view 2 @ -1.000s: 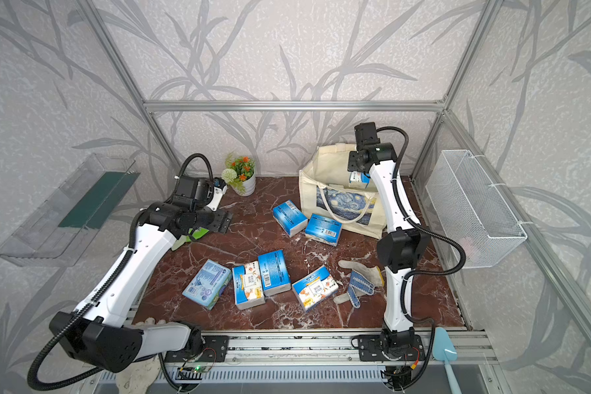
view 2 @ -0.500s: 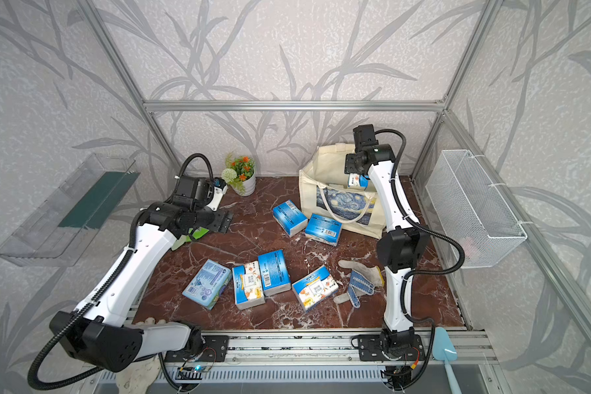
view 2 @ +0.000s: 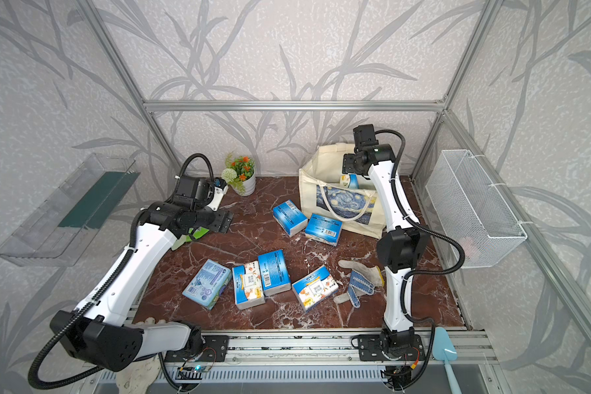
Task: Put tissues into the canvas bag
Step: Place the pack of facial tissues in the canvas bag.
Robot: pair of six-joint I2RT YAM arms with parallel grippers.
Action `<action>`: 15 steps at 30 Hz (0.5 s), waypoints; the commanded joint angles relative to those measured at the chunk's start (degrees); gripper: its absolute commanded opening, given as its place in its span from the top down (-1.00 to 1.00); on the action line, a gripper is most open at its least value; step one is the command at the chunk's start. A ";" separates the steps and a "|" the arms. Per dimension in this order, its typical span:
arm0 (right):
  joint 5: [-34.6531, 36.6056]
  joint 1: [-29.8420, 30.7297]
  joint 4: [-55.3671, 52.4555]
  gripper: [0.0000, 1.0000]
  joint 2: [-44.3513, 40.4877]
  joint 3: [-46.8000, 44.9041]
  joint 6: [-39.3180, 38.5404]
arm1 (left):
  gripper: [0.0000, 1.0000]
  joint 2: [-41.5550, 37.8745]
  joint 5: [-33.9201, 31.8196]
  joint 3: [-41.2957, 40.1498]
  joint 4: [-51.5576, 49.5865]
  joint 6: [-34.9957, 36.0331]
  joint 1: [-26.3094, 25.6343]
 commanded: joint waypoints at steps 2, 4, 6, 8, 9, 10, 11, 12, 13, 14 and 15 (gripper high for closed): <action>-1.40 -0.24 0.22 -0.56 -0.44 -0.18 -0.49 | -0.83 0.24 0.39 0.63 -1.06 -0.46 0.34; -1.15 -0.24 0.21 -0.56 -0.66 -0.66 -0.66 | -0.83 0.29 0.36 0.64 -1.06 -0.43 0.34; -1.05 -0.22 0.63 -0.56 -1.39 -1.48 -0.68 | -0.83 0.30 0.34 0.69 -1.06 -0.26 0.34; -1.37 -0.22 1.34 -0.55 -2.26 -2.08 -0.65 | -0.83 0.54 1.37 0.95 -1.55 0.87 0.34; -1.74 -0.20 1.41 -0.55 -2.63 -1.94 -0.69 | -0.83 0.70 2.25 1.15 -1.98 1.63 0.34; -2.07 -0.24 1.32 -0.55 -2.86 -1.54 -0.63 | -0.84 0.90 3.20 1.42 -2.51 2.46 0.33; -2.36 -0.24 0.95 -0.55 -3.16 -0.75 -0.63 | -0.84 1.02 4.74 1.57 -3.21 4.21 0.34; -2.56 -0.24 0.52 -0.55 -3.38 0.18 -0.55 | -0.85 1.01 7.24 1.54 -3.86 6.43 0.34; -2.73 -0.24 0.16 -0.56 -3.70 1.02 -0.60 | -0.85 0.89 9.27 1.33 -4.35 8.16 0.38; -2.98 -0.24 -0.17 -0.56 -4.20 1.92 -0.60 | -0.87 0.61 11.30 0.92 -4.76 9.85 0.35; -2.90 -0.29 -0.45 -0.56 -4.61 2.84 -0.60 | -0.87 0.47 12.97 0.72 -5.54 11.37 0.34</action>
